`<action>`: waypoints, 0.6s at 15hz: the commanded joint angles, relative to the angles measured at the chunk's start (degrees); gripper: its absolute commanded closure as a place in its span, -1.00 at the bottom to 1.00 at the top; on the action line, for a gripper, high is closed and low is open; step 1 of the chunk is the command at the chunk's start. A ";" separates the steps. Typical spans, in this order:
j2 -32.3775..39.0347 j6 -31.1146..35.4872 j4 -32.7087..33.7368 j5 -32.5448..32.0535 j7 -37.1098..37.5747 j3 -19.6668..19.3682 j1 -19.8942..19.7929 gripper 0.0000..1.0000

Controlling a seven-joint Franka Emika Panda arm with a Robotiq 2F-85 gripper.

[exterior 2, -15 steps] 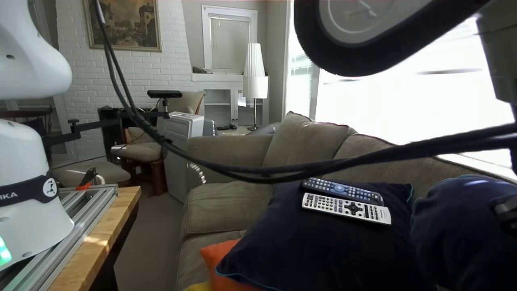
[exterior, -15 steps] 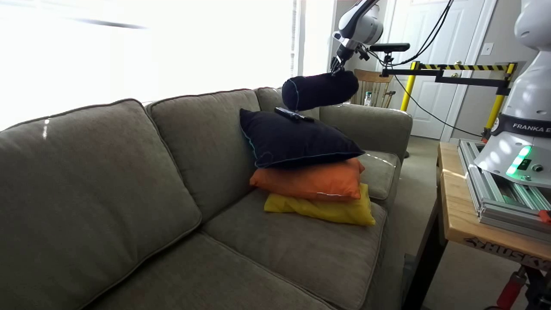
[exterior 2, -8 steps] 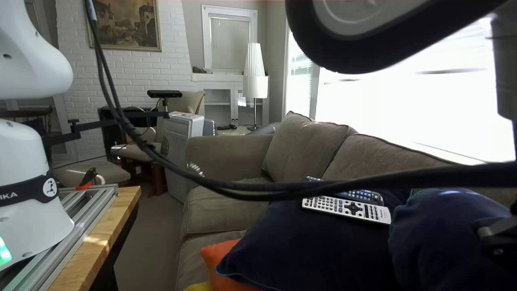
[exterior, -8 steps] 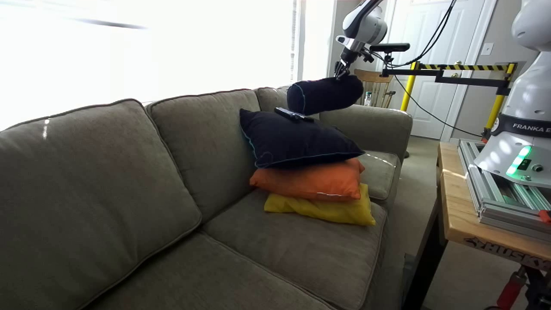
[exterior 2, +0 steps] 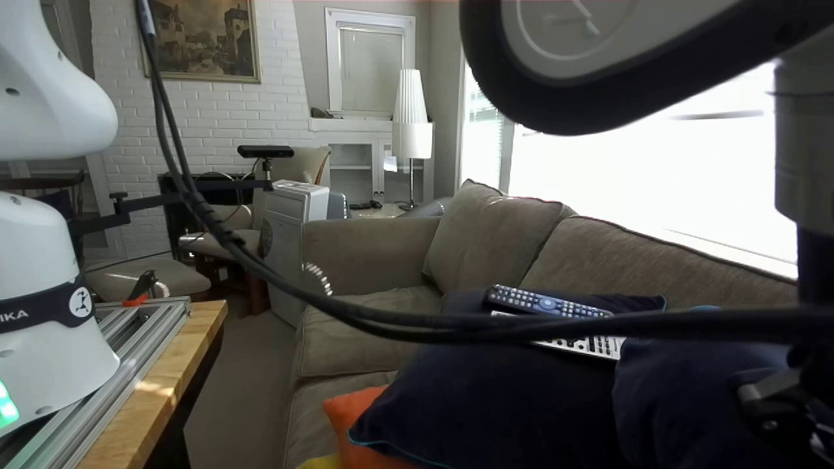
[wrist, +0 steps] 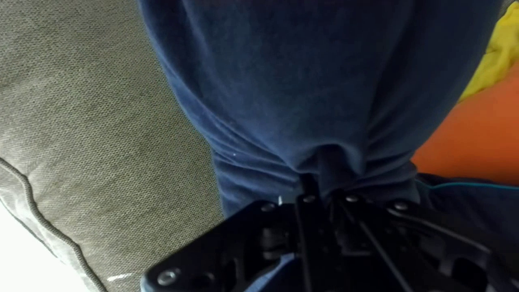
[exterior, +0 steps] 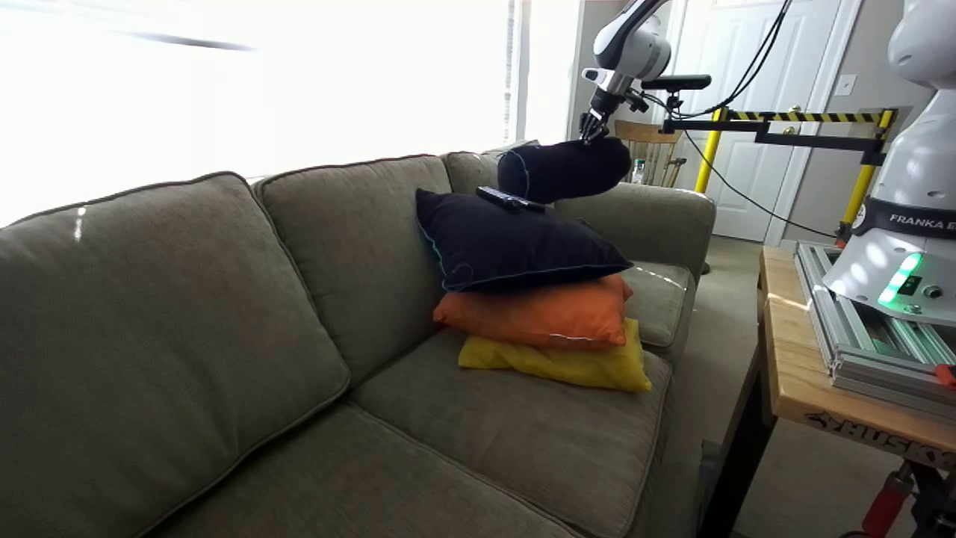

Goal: Place the topmost pillow on the right side of the sofa.

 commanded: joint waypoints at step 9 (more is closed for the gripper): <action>1.38 -2.55 1.66 1.25 -8.26 -0.71 -1.92 0.97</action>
